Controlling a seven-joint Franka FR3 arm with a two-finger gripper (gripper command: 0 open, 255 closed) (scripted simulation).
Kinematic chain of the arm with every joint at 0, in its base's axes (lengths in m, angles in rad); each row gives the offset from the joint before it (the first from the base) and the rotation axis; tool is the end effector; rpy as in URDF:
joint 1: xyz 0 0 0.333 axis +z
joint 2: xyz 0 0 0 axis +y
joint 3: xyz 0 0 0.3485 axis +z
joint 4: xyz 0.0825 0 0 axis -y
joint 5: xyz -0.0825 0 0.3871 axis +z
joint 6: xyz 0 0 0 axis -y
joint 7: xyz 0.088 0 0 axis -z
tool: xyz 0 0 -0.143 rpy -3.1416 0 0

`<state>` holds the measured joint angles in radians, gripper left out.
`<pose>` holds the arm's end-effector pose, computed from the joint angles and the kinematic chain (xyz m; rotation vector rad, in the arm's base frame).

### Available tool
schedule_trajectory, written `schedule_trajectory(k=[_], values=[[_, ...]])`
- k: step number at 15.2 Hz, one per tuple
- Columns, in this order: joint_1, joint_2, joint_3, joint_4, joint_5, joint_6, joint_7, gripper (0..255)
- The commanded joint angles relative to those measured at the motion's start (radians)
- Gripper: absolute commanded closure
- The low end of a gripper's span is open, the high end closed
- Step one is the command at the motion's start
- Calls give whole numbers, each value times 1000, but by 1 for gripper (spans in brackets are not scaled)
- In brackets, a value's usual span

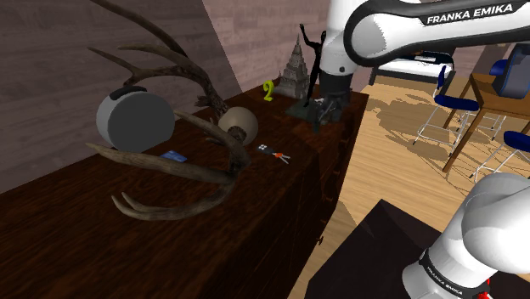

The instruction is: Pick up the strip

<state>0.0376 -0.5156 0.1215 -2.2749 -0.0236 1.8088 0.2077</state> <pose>0.3859 0.0658 0.5455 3.0654 -0.0887 0.0920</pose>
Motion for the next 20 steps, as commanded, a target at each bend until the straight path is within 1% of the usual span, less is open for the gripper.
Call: schedule_trajectory(k=[1, 6, 10, 11, 18, 20], values=[[5, 65, 21, 17, 9, 50, 30, 0], [17, 227, 71, 95, 15, 138, 106, 0], [27, 365, 107, 181, 4, 194, 168, 0], [28, 369, 107, 183, 4, 195, 170, 0], [29, 396, 110, 108, -4, 296, 180, 0], [29, 396, 110, 108, -4, 296, 180, 0]])
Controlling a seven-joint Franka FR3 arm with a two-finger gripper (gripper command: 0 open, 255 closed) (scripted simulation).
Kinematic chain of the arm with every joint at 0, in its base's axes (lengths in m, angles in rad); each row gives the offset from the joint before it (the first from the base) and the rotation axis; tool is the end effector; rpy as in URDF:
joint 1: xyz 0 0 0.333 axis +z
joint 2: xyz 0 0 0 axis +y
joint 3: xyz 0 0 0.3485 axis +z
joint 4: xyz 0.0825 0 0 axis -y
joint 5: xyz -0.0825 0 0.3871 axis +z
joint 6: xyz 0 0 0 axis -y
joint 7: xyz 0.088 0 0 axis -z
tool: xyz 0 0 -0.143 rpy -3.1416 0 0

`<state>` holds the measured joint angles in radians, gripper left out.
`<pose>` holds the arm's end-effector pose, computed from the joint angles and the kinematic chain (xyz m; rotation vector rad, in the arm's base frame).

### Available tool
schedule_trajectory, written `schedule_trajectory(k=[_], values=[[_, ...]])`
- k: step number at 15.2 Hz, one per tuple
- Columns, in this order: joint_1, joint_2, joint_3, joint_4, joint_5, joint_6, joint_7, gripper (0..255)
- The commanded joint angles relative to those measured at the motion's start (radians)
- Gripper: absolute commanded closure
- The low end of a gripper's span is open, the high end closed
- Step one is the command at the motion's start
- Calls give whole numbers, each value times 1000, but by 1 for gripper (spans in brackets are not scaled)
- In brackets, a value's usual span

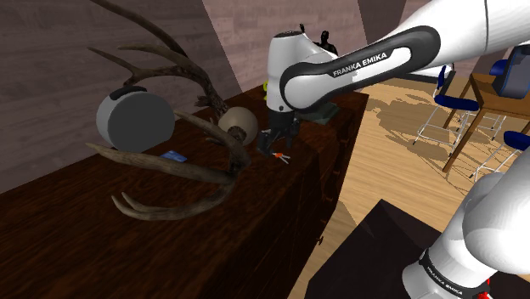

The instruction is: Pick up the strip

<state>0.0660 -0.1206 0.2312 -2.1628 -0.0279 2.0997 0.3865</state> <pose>0.4960 0.1520 0.4473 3.1066 -0.1193 0.1064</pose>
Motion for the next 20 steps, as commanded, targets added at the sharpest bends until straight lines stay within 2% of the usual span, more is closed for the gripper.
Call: schedule_trajectory(k=[1, 10, 20], values=[[0, 2, 1, -4, -1, 6, 1, 255], [0, 1, 1, -4, 0, 5, 1, 255], [0, -32, -3, 98, 10, -128, -11, 255]])
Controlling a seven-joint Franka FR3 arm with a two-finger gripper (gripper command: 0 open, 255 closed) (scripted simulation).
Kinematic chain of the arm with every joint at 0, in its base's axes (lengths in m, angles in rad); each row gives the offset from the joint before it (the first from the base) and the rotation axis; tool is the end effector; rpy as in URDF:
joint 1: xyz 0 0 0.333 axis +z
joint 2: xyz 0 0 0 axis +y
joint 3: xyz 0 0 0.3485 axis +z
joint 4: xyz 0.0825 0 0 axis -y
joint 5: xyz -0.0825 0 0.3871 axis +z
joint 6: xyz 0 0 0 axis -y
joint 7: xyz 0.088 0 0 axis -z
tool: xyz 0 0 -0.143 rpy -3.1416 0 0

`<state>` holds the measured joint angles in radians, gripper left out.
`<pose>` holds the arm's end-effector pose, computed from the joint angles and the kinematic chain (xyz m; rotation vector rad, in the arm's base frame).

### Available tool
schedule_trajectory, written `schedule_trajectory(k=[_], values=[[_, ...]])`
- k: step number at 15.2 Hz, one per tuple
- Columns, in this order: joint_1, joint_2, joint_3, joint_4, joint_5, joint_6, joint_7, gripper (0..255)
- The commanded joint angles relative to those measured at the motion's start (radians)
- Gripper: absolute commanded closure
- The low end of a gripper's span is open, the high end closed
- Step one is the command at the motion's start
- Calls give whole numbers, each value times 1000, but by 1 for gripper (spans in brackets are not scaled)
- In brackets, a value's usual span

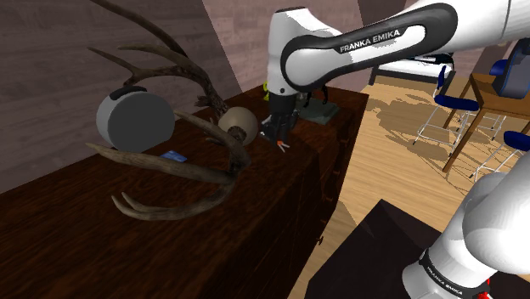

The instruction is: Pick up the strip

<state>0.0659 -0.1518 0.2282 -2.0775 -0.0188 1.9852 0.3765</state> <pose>0.4946 0.1523 0.4933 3.1068 -0.1195 0.1079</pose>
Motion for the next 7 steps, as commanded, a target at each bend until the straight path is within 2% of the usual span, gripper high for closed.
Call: schedule_trajectory(k=[1, 7], values=[[0, -3, -1, 24, 1, -27, -2, 255], [-1, -10, -2, 73, 3, -83, -6, 255]])
